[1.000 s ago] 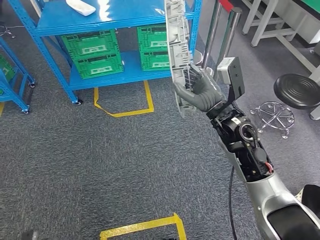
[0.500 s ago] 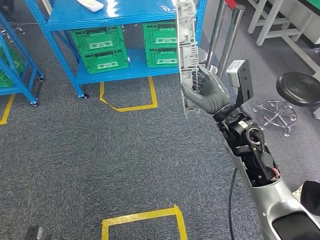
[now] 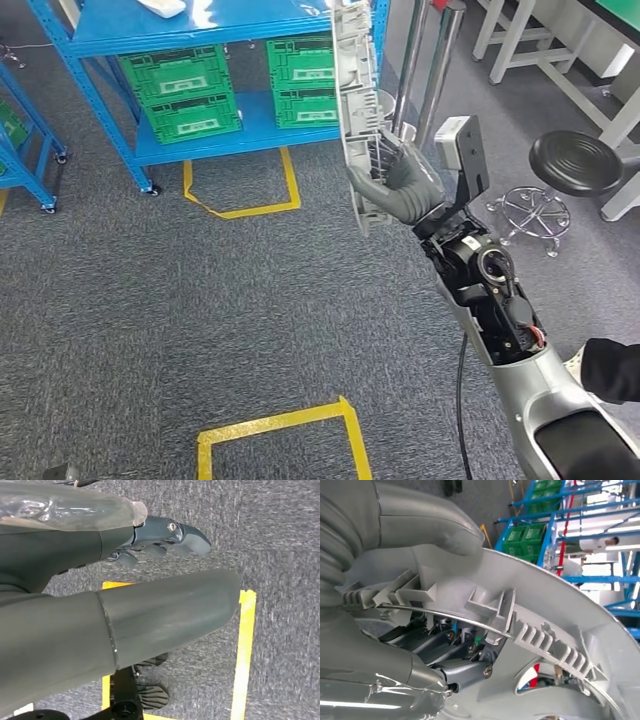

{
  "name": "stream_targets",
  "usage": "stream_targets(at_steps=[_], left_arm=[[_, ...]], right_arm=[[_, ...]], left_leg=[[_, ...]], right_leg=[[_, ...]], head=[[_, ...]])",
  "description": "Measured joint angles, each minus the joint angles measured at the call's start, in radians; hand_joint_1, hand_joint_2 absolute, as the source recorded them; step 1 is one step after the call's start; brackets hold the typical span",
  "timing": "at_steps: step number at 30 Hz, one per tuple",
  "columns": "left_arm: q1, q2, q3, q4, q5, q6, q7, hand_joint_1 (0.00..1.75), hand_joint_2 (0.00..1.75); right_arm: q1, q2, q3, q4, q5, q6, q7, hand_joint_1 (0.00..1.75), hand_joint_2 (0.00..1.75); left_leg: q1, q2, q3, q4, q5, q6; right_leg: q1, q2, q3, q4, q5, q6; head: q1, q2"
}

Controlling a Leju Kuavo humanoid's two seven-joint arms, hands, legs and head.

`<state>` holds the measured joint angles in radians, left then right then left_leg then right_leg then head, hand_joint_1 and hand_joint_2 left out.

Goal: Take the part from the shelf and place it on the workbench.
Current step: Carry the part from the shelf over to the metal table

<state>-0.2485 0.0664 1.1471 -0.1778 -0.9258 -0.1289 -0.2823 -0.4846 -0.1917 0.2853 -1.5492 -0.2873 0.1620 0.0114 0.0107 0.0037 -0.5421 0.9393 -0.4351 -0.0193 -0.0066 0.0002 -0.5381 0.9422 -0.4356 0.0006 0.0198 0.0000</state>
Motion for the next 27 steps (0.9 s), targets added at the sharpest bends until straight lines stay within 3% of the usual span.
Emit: stream_targets(at_steps=[3,10,15,27], left_arm=[[0.002,-0.001,0.000,0.000,0.000,0.000,0.000,0.00,0.00],[0.006,-0.003,0.000,0.000,0.000,0.000,-0.001,0.00,0.00],[0.005,-0.002,0.000,0.000,-0.002,0.000,0.000,0.00,0.00],[0.004,-0.003,0.000,0.000,-0.011,0.000,0.001,0.00,0.00]], right_arm=[[0.001,-0.001,0.000,0.000,0.000,-0.001,0.000,1.75,1.75],[0.000,-0.001,0.001,0.000,0.000,-0.002,0.000,1.75,1.75],[0.000,-0.001,0.001,0.000,-0.008,-0.007,0.000,1.75,1.75],[0.002,-0.002,-0.001,-0.002,-0.012,-0.012,0.000,1.75,1.75]], left_leg=[[-0.001,-0.001,0.000,-0.003,0.000,0.004],[-0.006,-0.003,-0.001,-0.002,0.002,0.012],[-0.006,-0.003,-0.001,-0.001,0.001,0.014],[-0.005,-0.001,-0.001,0.000,0.000,0.015]], right_leg=[[0.000,-0.001,0.000,0.000,-0.001,-0.018],[-0.003,-0.002,0.006,-0.011,0.010,-0.001],[-0.004,-0.002,0.006,-0.012,0.010,0.012],[-0.001,-0.001,0.004,-0.012,0.009,0.017]], head=[[0.009,0.000],[0.022,0.000],[0.022,0.000],[0.013,0.000]])
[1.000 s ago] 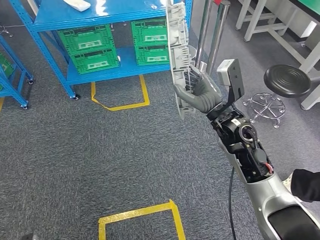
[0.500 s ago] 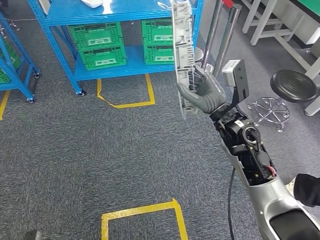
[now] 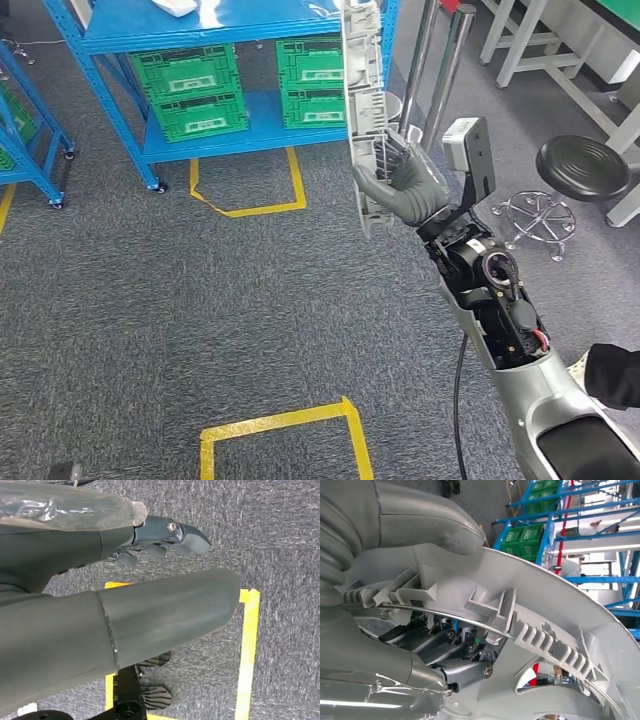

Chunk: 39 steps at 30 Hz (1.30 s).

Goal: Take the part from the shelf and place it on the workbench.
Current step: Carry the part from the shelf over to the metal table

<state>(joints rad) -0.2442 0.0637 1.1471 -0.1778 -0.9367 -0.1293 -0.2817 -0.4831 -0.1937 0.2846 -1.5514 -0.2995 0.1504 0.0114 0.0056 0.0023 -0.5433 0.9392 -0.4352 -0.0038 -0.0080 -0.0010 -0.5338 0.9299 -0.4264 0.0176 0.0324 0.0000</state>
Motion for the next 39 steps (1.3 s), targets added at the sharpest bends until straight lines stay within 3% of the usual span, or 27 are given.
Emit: stream_targets(at_steps=[4,6,8,9,10,11,12,13,14,15,18,20,23,24,25,26,28,30,33,35,38,39], left_arm=[[-0.003,0.000,0.000,0.000,-0.004,0.000,0.002,0.00,0.00],[-0.005,0.000,0.000,0.000,-0.005,0.000,0.003,0.00,0.00],[-0.007,-0.001,0.000,0.000,-0.006,-0.001,0.004,0.00,0.00],[-0.007,-0.002,0.000,0.000,-0.006,-0.002,0.005,0.00,0.00],[-0.006,-0.003,0.000,0.000,-0.006,-0.003,0.005,0.00,0.00],[-0.006,-0.004,0.000,0.000,-0.006,-0.004,0.005,0.00,0.00],[-0.006,-0.005,0.000,0.000,-0.006,-0.005,0.005,0.00,0.00],[-0.007,-0.004,0.000,0.000,-0.006,-0.006,0.005,0.00,0.00],[-0.007,-0.003,0.000,0.000,-0.006,-0.006,0.005,0.00,0.00],[-0.007,-0.002,0.000,0.000,-0.007,-0.006,0.005,0.00,0.00],[-0.009,-0.001,0.000,0.000,-0.008,-0.006,0.006,0.00,0.00],[-0.012,-0.001,0.000,0.000,-0.009,-0.006,0.006,0.00,0.00],[-0.012,-0.001,0.000,0.000,-0.009,-0.006,0.006,0.00,0.00],[-0.011,-0.001,0.000,0.000,-0.009,-0.006,0.007,0.00,0.00],[-0.011,-0.001,0.000,0.000,-0.009,-0.005,0.007,0.00,0.00],[-0.011,-0.001,0.000,0.000,-0.009,-0.005,0.007,0.00,0.00],[-0.012,0.000,0.000,0.000,-0.009,-0.005,0.007,0.00,0.00],[-0.014,0.002,0.000,0.000,-0.008,-0.003,0.007,0.00,0.00],[-0.014,0.003,0.000,0.000,-0.008,-0.001,0.007,0.00,0.00],[-0.015,0.002,0.000,0.000,-0.008,-0.001,0.006,0.00,0.00],[-0.013,-0.001,0.000,0.000,-0.008,-0.001,0.006,0.00,0.00],[-0.012,-0.001,0.000,0.000,-0.008,-0.001,0.006,0.00,0.00]], right_arm=[[0.005,-0.005,-0.005,-0.013,0.000,-0.005,0.000,1.75,1.75],[0.009,-0.008,-0.009,-0.019,0.000,-0.007,0.000,1.75,1.75],[0.017,-0.010,-0.012,-0.023,0.001,-0.010,0.001,1.75,1.75],[0.022,-0.012,-0.014,-0.025,0.001,-0.011,0.002,1.75,1.75],[0.027,-0.013,-0.014,-0.025,0.001,-0.012,0.002,1.75,1.75],[0.030,-0.014,-0.015,-0.026,0.001,-0.013,0.003,1.75,1.75],[0.032,-0.014,-0.016,-0.026,0.001,-0.014,0.004,1.75,1.75],[0.033,-0.015,-0.018,-0.027,0.001,-0.014,0.004,1.75,1.75],[0.033,-0.015,-0.020,-0.029,0.001,-0.014,0.003,1.75,1.75],[0.033,-0.015,-0.021,-0.031,0.001,-0.014,0.003,1.75,1.75],[0.036,-0.015,-0.023,-0.036,0.001,-0.015,0.003,1.75,1.75],[0.038,-0.015,-0.025,-0.039,0.001,-0.016,0.004,1.75,1.75],[0.039,-0.016,-0.027,-0.042,0.002,-0.016,0.003,1.75,1.75],[0.040,-0.016,-0.027,-0.042,0.002,-0.016,0.003,1.75,1.75],[0.041,-0.016,-0.027,-0.042,0.002,-0.016,0.004,1.75,1.75],[0.042,-0.016,-0.027,-0.042,0.002,-0.015,0.005,1.75,1.75],[0.042,-0.016,-0.027,-0.043,0.002,-0.015,0.005,1.75,1.75],[0.040,-0.016,-0.027,-0.046,0.002,-0.015,0.005,1.75,1.75],[0.041,-0.018,-0.029,-0.048,0.003,-0.015,0.006,1.75,1.75],[0.040,-0.020,-0.030,-0.048,0.003,-0.014,0.006,1.75,1.75],[0.039,-0.023,-0.031,-0.048,0.003,-0.010,0.005,1.75,1.75],[0.040,-0.023,-0.031,-0.047,0.003,-0.008,0.005,1.75,1.75]], left_leg=[[0.005,0.004,0.013,-0.023,0.009,0.018],[0.011,0.008,0.024,-0.038,0.014,0.022],[0.013,0.010,0.030,-0.039,0.011,0.022],[0.015,0.010,0.033,-0.038,0.008,0.019],[0.018,0.010,0.037,-0.037,0.004,0.014],[0.023,0.009,0.042,-0.033,-0.002,0.007],[0.027,0.009,0.046,-0.027,-0.010,-0.002],[0.029,0.009,0.046,-0.018,-0.019,-0.012],[0.029,0.008,0.044,-0.007,-0.026,-0.021],[0.028,0.009,0.040,0.001,-0.031,-0.030],[0.029,0.011,0.034,0.008,-0.036,-0.046],[0.031,0.010,0.012,0.057,-0.066,-0.050],[0.026,0.007,-0.101,0.267,-0.149,-0.046],[0.023,0.006,-0.134,0.318,-0.157,-0.042],[0.021,0.006,-0.149,0.329,-0.145,-0.037],[0.018,0.005,-0.145,0.303,-0.116,-0.029],[0.007,-0.003,-0.093,0.166,-0.036,-0.005],[-0.001,-0.010,-0.048,0.058,0.003,0.011],[-0.003,-0.010,-0.037,0.030,0.004,0.013],[0.002,-0.006,-0.030,0.017,0.009,0.018],[0.003,0.000,-0.024,0.012,0.010,0.025],[0.003,0.001,-0.023,0.013,0.009,0.026]], right_leg=[[-0.002,0.001,-0.005,0.014,-0.011,0.013],[-0.003,0.001,-0.053,0.114,-0.062,0.017],[-0.008,0.001,-0.128,0.259,-0.115,0.023],[-0.012,0.001,-0.152,0.300,-0.119,0.027],[-0.017,0.000,-0.158,0.302,-0.102,0.032],[-0.023,-0.001,-0.144,0.261,-0.067,0.036],[-0.030,-0.004,-0.116,0.190,-0.022,0.043],[-0.033,-0.007,-0.088,0.125,0.007,0.050],[-0.034,-0.009,-0.068,0.076,0.024,0.050],[-0.034,-0.009,-0.060,0.052,0.026,0.046],[-0.029,0.001,-0.067,0.058,0.014,0.018],[-0.029,0.004,-0.065,0.058,0.011,0.004],[-0.023,0.011,-0.064,0.057,0.008,-0.009],[-0.019,0.015,-0.063,0.057,0.007,-0.012],[-0.015,0.019,-0.061,0.057,0.006,-0.014],[-0.012,0.023,-0.059,0.057,0.005,-0.015],[-0.006,0.030,-0.053,0.056,0.003,-0.017],[-0.001,0.036,-0.053,0.056,0.002,-0.015],[-0.003,0.039,-0.056,0.053,0.003,-0.002],[-0.003,0.030,-0.068,0.084,-0.021,0.007],[-0.003,0.015,-0.144,0.265,-0.115,0.015],[-0.003,0.014,-0.168,0.318,-0.133,0.018]], head=[[-0.002,0.000],[0.006,0.000],[0.012,0.000],[0.014,0.000],[0.015,0.000],[0.017,0.000],[0.020,0.000],[0.026,0.000],[0.030,0.000],[0.031,0.000],[0.020,0.000],[0.009,0.000],[-0.010,0.000],[-0.014,0.000],[-0.017,0.000],[-0.018,0.000],[-0.019,0.000],[-0.018,0.000],[-0.019,0.000],[-0.014,0.000],[0.000,0.000],[0.004,0.000]])
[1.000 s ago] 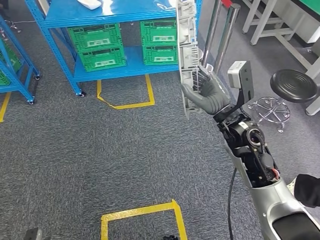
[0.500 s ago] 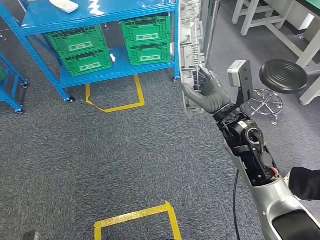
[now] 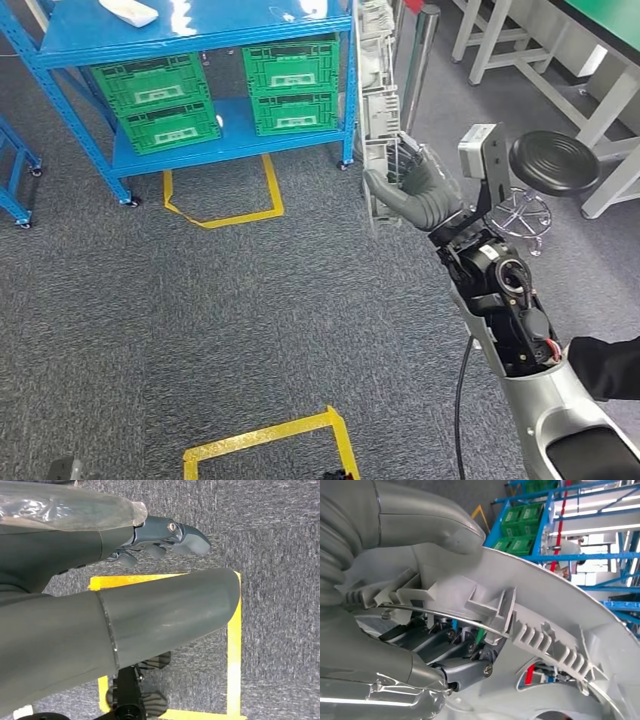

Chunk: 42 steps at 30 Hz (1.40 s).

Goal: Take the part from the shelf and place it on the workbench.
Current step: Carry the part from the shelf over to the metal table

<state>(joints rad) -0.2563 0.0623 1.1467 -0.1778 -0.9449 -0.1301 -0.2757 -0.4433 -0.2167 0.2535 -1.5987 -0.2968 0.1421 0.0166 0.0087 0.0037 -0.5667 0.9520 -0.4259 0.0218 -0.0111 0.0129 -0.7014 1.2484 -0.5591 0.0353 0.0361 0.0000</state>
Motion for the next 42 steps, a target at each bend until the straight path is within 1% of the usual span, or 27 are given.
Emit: stream_targets(at_steps=[1,2,5,7,10,12,14,15,16,17,18,20,21,22,25,26,27,28,30,31,32,33,35,36,37,40,42], left_arm=[[0.000,-0.001,0.000,0.000,0.000,0.000,0.000,0.00,0.00],[0.001,-0.002,0.000,0.000,0.000,0.000,0.000,0.00,0.00],[0.001,-0.004,0.000,0.000,0.000,-0.002,0.000,0.00,0.00],[0.002,-0.004,0.000,0.000,0.001,-0.002,0.000,0.00,0.00],[0.004,-0.004,0.000,0.000,0.003,-0.002,0.000,0.00,0.00],[0.003,-0.004,0.000,0.000,0.003,-0.002,-0.001,0.00,0.00],[0.004,-0.004,0.000,0.000,0.003,-0.002,-0.001,0.00,0.00],[0.007,-0.004,0.000,0.000,0.003,-0.002,-0.001,0.00,0.00],[0.009,-0.005,0.000,0.000,0.003,-0.002,-0.001,0.00,0.00],[0.010,-0.005,0.000,0.000,0.003,-0.002,-0.001,0.00,0.00],[0.011,-0.005,0.000,0.000,0.003,-0.002,-0.001,0.00,0.00],[0.009,-0.004,0.000,0.000,0.003,-0.002,-0.001,0.00,0.00],[0.008,-0.004,0.000,0.000,0.003,-0.002,-0.001,0.00,0.00],[0.008,-0.004,0.000,0.000,0.003,-0.002,-0.002,0.00,0.00],[0.008,-0.004,0.000,0.000,0.003,-0.002,-0.002,0.00,0.00],[0.006,-0.004,0.000,0.000,0.003,-0.002,-0.002,0.00,0.00],[0.005,-0.004,0.000,0.000,0.003,-0.002,-0.002,0.00,0.00],[0.005,-0.004,0.000,0.000,0.003,-0.002,-0.002,0.00,0.00],[0.006,-0.005,0.000,0.000,0.003,-0.002,-0.002,0.00,0.00],[0.006,-0.005,0.000,0.000,0.003,-0.002,-0.002,0.00,0.00],[0.006,-0.006,0.000,0.000,0.003,-0.003,-0.002,0.00,0.00],[0.006,-0.006,0.000,0.000,0.003,-0.003,-0.002,0.00,0.00],[0.007,-0.007,0.000,0.000,0.003,-0.003,-0.002,0.00,0.00],[0.007,-0.007,0.000,0.000,0.003,-0.003,-0.002,0.00,0.00],[0.007,-0.008,0.000,0.000,0.002,-0.003,-0.002,0.00,0.00],[0.007,-0.008,0.000,0.000,0.002,-0.003,-0.002,0.00,0.00],[0.006,-0.007,0.000,0.000,0.002,-0.002,-0.002,0.00,0.00]], right_arm=[[0.001,0.000,0.000,0.000,0.000,0.001,0.000,1.75,1.75],[0.001,0.000,0.000,0.001,0.001,0.001,0.000,1.75,1.75],[-0.002,0.000,0.000,0.001,0.007,0.002,-0.001,1.75,1.75],[-0.006,0.000,0.000,0.001,0.011,0.002,-0.002,1.75,1.75],[-0.006,0.000,0.000,0.001,0.012,0.002,-0.002,1.75,1.75],[-0.008,0.000,0.000,0.001,0.012,0.003,-0.002,1.75,1.75],[-0.010,0.000,0.001,0.001,0.011,0.003,-0.003,1.75,1.75],[-0.010,0.000,0.001,0.001,0.011,0.003,-0.003,1.75,1.75],[-0.010,0.000,0.001,0.001,0.011,0.002,-0.002,1.75,1.75],[-0.010,0.000,0.002,0.001,0.011,0.002,-0.002,1.75,1.75],[-0.010,0.000,0.002,0.001,0.011,0.002,-0.002,1.75,1.75],[-0.011,0.000,0.002,0.001,0.011,0.002,-0.002,1.75,1.75],[-0.011,0.000,0.002,0.001,0.011,0.002,-0.002,1.75,1.75],[-0.012,0.000,0.002,0.000,0.011,0.002,-0.002,1.75,1.75],[-0.012,0.000,0.002,0.000,0.011,0.002,-0.002,1.75,1.75],[-0.012,0.000,0.001,0.000,0.011,0.002,-0.001,1.75,1.75],[-0.012,0.000,0.001,0.000,0.011,0.002,-0.001,1.75,1.75],[-0.012,0.000,0.001,0.000,0.011,0.002,-0.001,1.75,1.75],[-0.010,0.000,0.001,0.000,0.011,0.001,0.000,1.75,1.75],[-0.009,0.000,0.001,0.000,0.011,0.001,0.001,1.75,1.75],[-0.008,0.000,0.001,0.000,0.011,0.000,0.003,1.75,1.75],[-0.007,0.000,0.001,0.000,0.011,0.000,0.004,1.75,1.75],[-0.008,0.000,0.001,0.000,0.011,-0.001,0.006,1.75,1.75],[-0.010,0.000,0.001,0.000,0.011,-0.002,0.006,1.75,1.75],[-0.011,0.000,0.001,0.000,0.011,-0.002,0.006,1.75,1.75],[-0.013,0.000,0.001,-0.001,0.011,-0.003,0.007,1.75,1.75],[-0.013,0.000,0.001,-0.001,0.011,-0.004,0.007,1.75,1.75]], left_leg=[[0.000,0.001,0.001,0.001,-0.001,0.000],[0.000,0.001,0.003,0.001,-0.003,-0.001],[-0.002,0.001,0.008,0.008,-0.012,-0.010],[-0.007,0.003,0.003,0.012,-0.014,-0.018],[-0.008,0.006,-0.001,0.017,-0.020,-0.031],[-0.006,0.004,-0.028,0.079,-0.058,-0.042],[-0.002,0.003,-0.095,0.215,-0.120,-0.052],[0.000,0.003,-0.129,0.277,-0.139,-0.055],[0.002,0.003,-0.150,0.311,-0.142,-0.057],[0.003,0.003,-0.151,0.304,-0.123,-0.058],[0.004,0.003,-0.132,0.256,-0.089,-0.057],[0.005,-0.004,-0.065,0.108,-0.018,-0.052],[0.005,-0.008,-0.040,0.054,0.000,-0.048],[0.003,-0.011,-0.027,0.023,0.007,-0.045],[0.002,-0.010,-0.022,0.011,0.007,-0.030],[0.003,-0.008,-0.020,0.008,0.009,-0.023],[0.004,-0.007,-0.018,0.005,0.010,-0.016],[0.004,-0.005,-0.017,0.004,0.010,-0.012],[0.002,-0.004,-0.015,0.004,0.008,-0.007],[0.001,-0.003,-0.014,0.004,0.008,-0.006],[0.000,-0.003,-0.012,0.004,0.007,-0.006],[0.000,-0.003,-0.009,0.004,0.006,-0.006],[-0.002,-0.004,-0.002,0.006,0.001,-0.010],[-0.004,-0.003,-0.001,0.008,-0.001,-0.013],[-0.006,-0.003,-0.001,0.009,-0.003,-0.018],[-0.008,0.003,-0.004,0.010,-0.004,-0.030],[-0.005,0.003,-0.022,0.051,-0.035,-0.040]], right_leg=[[-0.001,-0.001,-0.010,0.021,0.001,0.002],[-0.002,-0.003,0.000,0.002,0.021,0.002],[-0.001,-0.017,0.090,-0.192,0.119,-0.003],[0.002,-0.021,0.117,-0.259,0.132,-0.012],[0.000,-0.014,0.121,-0.270,0.131,-0.028],[-0.005,-0.012,0.126,-0.277,0.133,-0.037],[-0.006,-0.011,0.127,-0.278,0.133,-0.041],[-0.006,-0.010,0.127,-0.278,0.133,-0.042],[-0.007,-0.007,0.128,-0.278,0.132,-0.042],[-0.007,-0.004,0.128,-0.278,0.132,-0.042],[-0.008,-0.001,0.130,-0.278,0.132,-0.042],[-0.007,0.005,0.131,-0.277,0.129,-0.038],[-0.005,0.007,0.131,-0.277,0.129,-0.033],[-0.004,0.010,0.130,-0.277,0.128,-0.029],[-0.005,0.011,0.129,-0.278,0.126,-0.011],[-0.007,0.008,0.124,-0.264,0.115,-0.005],[-0.008,0.004,0.111,-0.230,0.093,-0.001],[-0.008,-0.001,0.086,-0.171,0.060,0.002],[-0.008,-0.003,0.022,-0.026,-0.004,0.005],[-0.008,-0.003,0.000,0.021,-0.018,0.006],[-0.008,-0.004,-0.004,0.030,-0.010,0.006],[-0.008,-0.004,0.013,-0.007,0.019,0.004],[-0.006,-0.011,0.083,-0.152,0.093,-0.004],[-0.004,-0.015,0.114,-0.218,0.116,-0.008],[-0.002,-0.018,0.131,-0.257,0.126,-0.012],[-0.001,-0.013,0.137,-0.279,0.126,-0.023],[-0.005,-0.010,0.139,-0.286,0.131,-0.034]], head=[[0.003,0.000],[0.007,0.000],[0.020,0.000],[0.021,0.000],[0.015,0.000],[0.006,0.000],[-0.008,0.000],[-0.012,0.000],[-0.014,0.000],[-0.015,0.000],[-0.016,0.000],[-0.020,0.000],[-0.021,0.000],[-0.021,0.000],[-0.017,0.000],[-0.015,0.000],[-0.011,0.000],[-0.006,0.000],[0.004,0.000],[0.008,0.000],[0.011,0.000],[0.014,0.000],[0.024,0.000],[0.027,0.000],[0.029,0.000],[0.024,0.000],[0.016,0.000]])
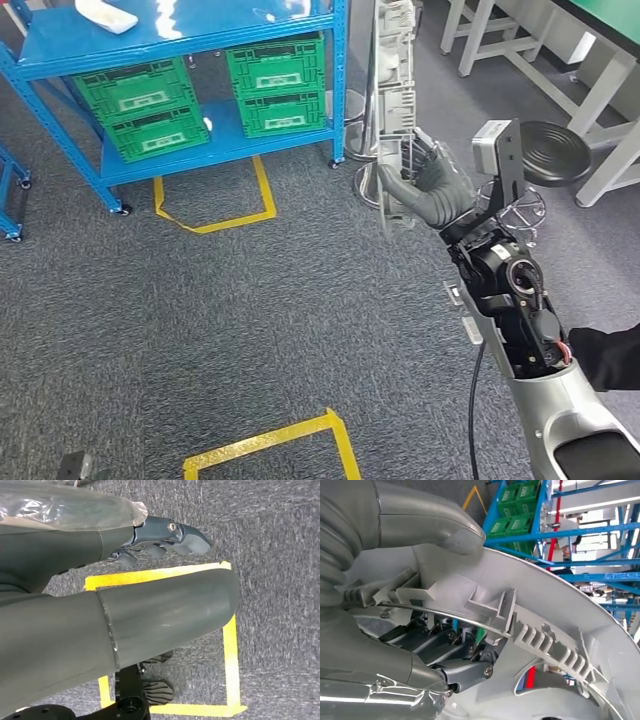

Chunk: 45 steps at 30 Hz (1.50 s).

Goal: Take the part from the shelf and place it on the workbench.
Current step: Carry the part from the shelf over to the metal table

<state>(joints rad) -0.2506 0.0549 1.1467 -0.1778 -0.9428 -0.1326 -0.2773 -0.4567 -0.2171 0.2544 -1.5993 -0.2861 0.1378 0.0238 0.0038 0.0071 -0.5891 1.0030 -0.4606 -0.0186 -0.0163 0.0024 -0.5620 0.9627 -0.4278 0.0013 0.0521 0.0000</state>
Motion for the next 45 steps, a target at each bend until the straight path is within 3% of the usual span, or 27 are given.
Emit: stream_targets(at_steps=[3,4,5,6,8,10,13,15,17,19,20,21,22,25,27,31,33,35,36,37,38,40,41,43,45], left_arm=[[0.001,0.000,0.000,0.000,0.000,0.000,0.000,0.00,0.00],[0.003,0.000,0.000,0.000,0.000,0.000,0.000,0.00,0.00],[0.004,0.000,0.000,0.000,0.000,0.001,0.000,0.00,0.00],[0.005,0.000,0.000,0.000,0.000,0.002,0.000,0.00,0.00],[0.003,0.001,0.000,0.000,0.000,0.003,0.000,0.00,0.00],[0.001,0.002,0.000,0.000,0.000,0.004,0.000,0.00,0.00],[0.002,0.002,0.000,0.000,0.000,0.004,0.000,0.00,0.00],[0.001,0.001,0.000,0.000,0.000,0.004,0.000,0.00,0.00],[-0.001,0.002,0.000,0.000,0.001,0.004,0.000,0.00,0.00],[0.000,0.001,0.000,0.000,0.001,0.005,0.000,0.00,0.00],[0.001,0.001,0.000,0.000,0.001,0.005,0.000,0.00,0.00],[0.001,0.000,0.000,0.000,0.001,0.005,0.000,0.00,0.00],[0.001,0.000,0.000,0.000,0.001,0.005,0.000,0.00,0.00],[0.001,-0.001,0.000,0.000,0.001,0.005,0.000,0.00,0.00],[0.003,-0.001,0.000,0.000,0.001,0.005,0.000,0.00,0.00],[0.005,-0.001,0.000,0.000,0.002,0.005,0.000,0.00,0.00],[0.005,0.000,0.000,0.000,0.003,0.005,0.000,0.00,0.00],[0.007,0.001,0.000,0.000,0.004,0.005,0.000,0.00,0.00],[0.009,0.001,0.000,0.000,0.004,0.005,0.000,0.00,0.00],[0.010,0.001,0.000,0.000,0.004,0.005,0.000,0.00,0.00],[0.011,0.001,0.000,0.000,0.004,0.005,0.000,0.00,0.00],[0.009,0.003,0.000,0.000,0.004,0.005,0.000,0.00,0.00],[0.008,0.004,0.000,0.000,0.004,0.005,0.000,0.00,0.00],[0.007,0.007,0.000,0.000,0.003,0.005,0.000,0.00,0.00],[0.006,0.007,0.000,0.000,0.002,0.005,0.000,0.00,0.00]], right_arm=[[-0.001,0.000,0.000,0.000,0.000,0.000,0.000,1.75,1.75],[0.000,0.000,0.000,0.000,0.000,0.000,0.000,1.75,1.75],[0.000,0.000,0.001,0.000,0.000,0.000,0.000,1.75,1.75],[0.000,0.000,0.001,0.001,0.000,0.000,0.000,1.75,1.75],[0.001,0.000,0.002,0.001,-0.001,0.001,0.000,1.75,1.75],[-0.001,0.000,0.002,0.001,-0.001,0.001,0.000,1.75,1.75],[-0.004,0.000,0.001,0.001,-0.002,0.004,0.000,1.75,1.75],[-0.005,0.000,0.001,0.001,-0.002,0.006,0.000,1.75,1.75],[-0.009,0.000,0.000,0.001,-0.002,0.008,-0.001,1.75,1.75],[-0.012,0.000,0.001,0.002,-0.002,0.012,-0.002,1.75,1.75],[-0.012,0.000,0.001,0.004,-0.002,0.014,-0.003,1.75,1.75],[-0.012,0.000,0.002,0.006,-0.002,0.015,-0.004,1.75,1.75],[-0.012,0.000,0.002,0.008,-0.002,0.015,-0.005,1.75,1.75],[-0.018,0.000,0.002,0.012,-0.002,0.016,-0.006,1.75,1.75],[-0.027,0.000,0.003,0.012,-0.002,0.016,-0.009,1.75,1.75],[-0.030,0.000,0.006,0.016,-0.002,0.016,-0.011,1.75,1.75],[-0.031,0.000,0.007,0.016,-0.002,0.016,-0.012,1.75,1.75],[-0.031,0.000,0.008,0.017,-0.002,0.016,-0.012,1.75,1.75],[-0.030,0.000,0.008,0.018,-0.002,0.016,-0.012,1.75,1.75],[-0.029,0.000,0.008,0.018,-0.002,0.016,-0.012,1.75,1.75],[-0.028,0.000,0.008,0.019,-0.002,0.016,-0.012,1.75,1.75],[-0.028,0.000,0.008,0.019,-0.002,0.016,-0.012,1.75,1.75],[-0.029,0.001,0.008,0.019,-0.002,0.016,-0.012,1.75,1.75],[-0.029,0.001,0.008,0.019,-0.002,0.015,-0.012,1.75,1.75],[-0.028,0.001,0.007,0.020,-0.002,0.012,-0.012,1.75,1.75]], left_leg=[[0.006,-0.002,-0.091,0.193,-0.093,-0.015],[0.008,-0.002,-0.118,0.246,-0.109,-0.018],[0.010,-0.002,-0.129,0.266,-0.106,-0.020],[0.012,-0.002,-0.121,0.243,-0.085,-0.021],[0.016,-0.005,-0.056,0.104,-0.012,-0.020],[0.016,-0.015,0.000,-0.015,0.031,-0.014],[0.011,-0.017,0.011,-0.041,0.035,0.002],[0.011,-0.013,0.013,-0.046,0.038,0.016],[0.013,-0.009,0.016,-0.050,0.040,0.027],[0.009,-0.004,0.016,-0.050,0.039,0.032],[0.008,-0.002,0.017,-0.049,0.038,0.033],[0.006,0.000,0.018,-0.049,0.038,0.033],[0.005,0.001,0.020,-0.049,0.037,0.034],[0.000,0.005,0.027,-0.047,0.032,0.029],[-0.004,0.011,0.024,-0.044,0.031,0.022],[-0.003,0.021,0.019,-0.032,0.017,0.003],[0.000,0.009,-0.022,0.057,-0.039,-0.007],[0.002,0.001,-0.093,0.206,-0.103,-0.014],[0.002,0.000,-0.118,0.255,-0.114,-0.015],[0.002,0.000,-0.122,0.261,-0.103,-0.014],[0.002,-0.002,-0.106,0.224,-0.075,-0.010],[0.001,-0.023,-0.033,0.072,-0.001,0.004],[0.000,-0.035,-0.002,0.007,0.022,0.010],[-0.004,-0.049,0.024,-0.050,0.034,0.018],[-0.002,-0.036,0.026,-0.059,0.038,0.023]], right_leg=[[-0.002,0.003,-0.001,-0.003,0.002,-0.008],[-0.002,0.005,-0.001,-0.003,0.002,-0.008],[-0.003,0.008,-0.001,-0.003,0.002,-0.008],[-0.003,0.011,-0.001,-0.002,0.002,-0.008],[-0.005,0.019,0.002,-0.002,0.001,-0.004],[-0.003,0.025,0.000,0.000,-0.001,0.005],[-0.003,0.032,-0.002,-0.002,0.001,0.023],[-0.006,0.025,-0.007,0.012,-0.012,0.033],[-0.007,0.011,-0.044,0.100,-0.066,0.039],[-0.005,0.005,-0.111,0.248,-0.134,0.040],[-0.004,0.005,-0.137,0.304,-0.153,0.040],[-0.003,0.005,-0.147,0.326,-0.151,0.038],[-0.003,0.004,-0.136,0.305,-0.130,0.035],[0.005,-0.022,-0.035,0.092,-0.024,0.018],[0.013,-0.036,-0.003,0.014,-0.005,0.009],[0.011,-0.016,0.000,0.001,-0.001,-0.005],[0.007,-0.008,0.000,-0.004,0.004,-0.014],[0.007,0.002,-0.003,-0.004,0.006,-0.018],[0.007,0.008,-0.004,-0.004,0.006,-0.019],[0.007,0.015,-0.004,-0.004,0.007,-0.019],[0.008,0.022,-0.003,-0.004,0.007,-0.018],[0.008,0.036,-0.002,-0.004,0.008,-0.016],[0.009,0.042,-0.004,-0.003,0.008,-0.014],[0.008,0.053,-0.009,-0.003,0.011,-0.005],[0.006,0.061,-0.012,-0.004,0.012,0.007]], head=[[-0.019,0.000],[-0.023,0.000],[-0.026,0.000],[-0.028,0.000],[-0.032,0.000],[-0.035,0.000],[-0.030,0.000],[-0.027,0.000],[-0.015,0.000],[0.000,0.000],[0.004,0.000],[0.007,0.000],[0.010,0.000],[0.021,0.000],[0.022,0.000],[0.012,0.000],[0.001,0.000],[-0.014,0.000],[-0.018,0.000],[-0.022,0.000],[-0.025,0.000],[-0.033,0.000],[-0.034,0.000],[-0.035,0.000],[-0.034,0.000]])
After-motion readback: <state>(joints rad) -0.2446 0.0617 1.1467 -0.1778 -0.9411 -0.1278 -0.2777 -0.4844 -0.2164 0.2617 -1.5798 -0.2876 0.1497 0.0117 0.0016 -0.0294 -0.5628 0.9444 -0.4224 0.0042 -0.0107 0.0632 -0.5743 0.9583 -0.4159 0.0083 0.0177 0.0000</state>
